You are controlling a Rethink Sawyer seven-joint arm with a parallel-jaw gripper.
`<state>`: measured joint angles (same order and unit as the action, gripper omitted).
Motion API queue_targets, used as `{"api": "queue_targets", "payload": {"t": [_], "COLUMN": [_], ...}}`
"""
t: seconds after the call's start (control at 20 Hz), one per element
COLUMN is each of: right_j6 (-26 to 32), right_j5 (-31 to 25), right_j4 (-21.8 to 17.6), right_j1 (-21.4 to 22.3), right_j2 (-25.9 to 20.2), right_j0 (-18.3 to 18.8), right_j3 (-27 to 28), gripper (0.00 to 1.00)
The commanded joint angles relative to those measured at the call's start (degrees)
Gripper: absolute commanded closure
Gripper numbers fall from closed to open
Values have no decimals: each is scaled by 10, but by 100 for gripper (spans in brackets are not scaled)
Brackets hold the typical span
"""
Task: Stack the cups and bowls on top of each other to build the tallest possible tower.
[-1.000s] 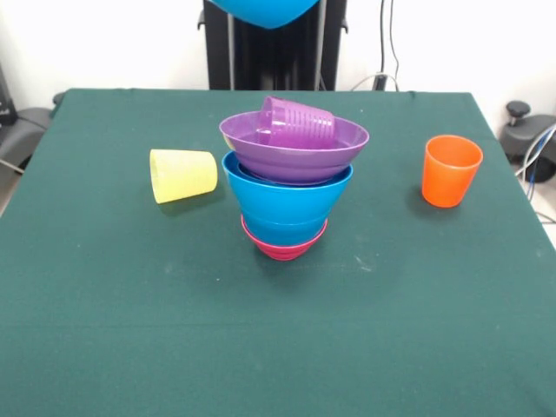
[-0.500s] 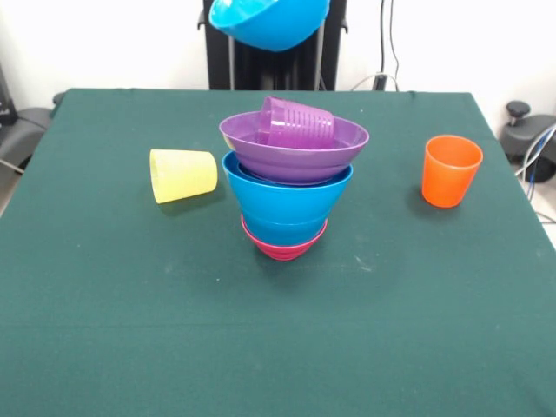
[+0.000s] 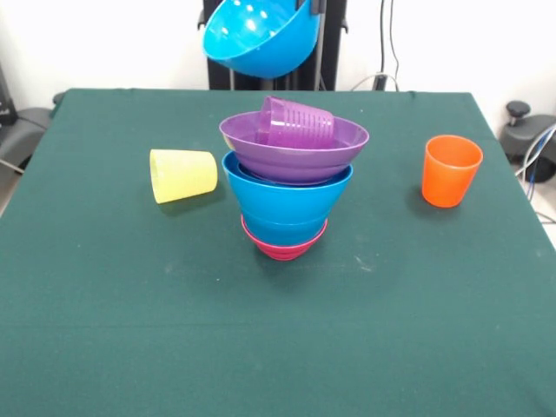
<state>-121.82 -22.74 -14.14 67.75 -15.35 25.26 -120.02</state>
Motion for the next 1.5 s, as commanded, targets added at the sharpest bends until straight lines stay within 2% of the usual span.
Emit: {"api": "queue_targets", "payload": {"t": [0.05,0.3,0.65,0.95,1.2,1.5], "right_j6": [59,70,68,62,52,54], "right_j5": [-24,-38,-36,-82,-107,-114], "right_j4": [-38,-36,-38,-36,-15,-19], "right_j1": [-52,-53,-39,-35,-8,-14], "right_j2": [-41,-56,-70,-68,-69,-70], "right_j0": [22,36,49,30,17,18], "right_j3": [53,69,51,92,92,104], "gripper": [100,100,100,100,100,100]}}
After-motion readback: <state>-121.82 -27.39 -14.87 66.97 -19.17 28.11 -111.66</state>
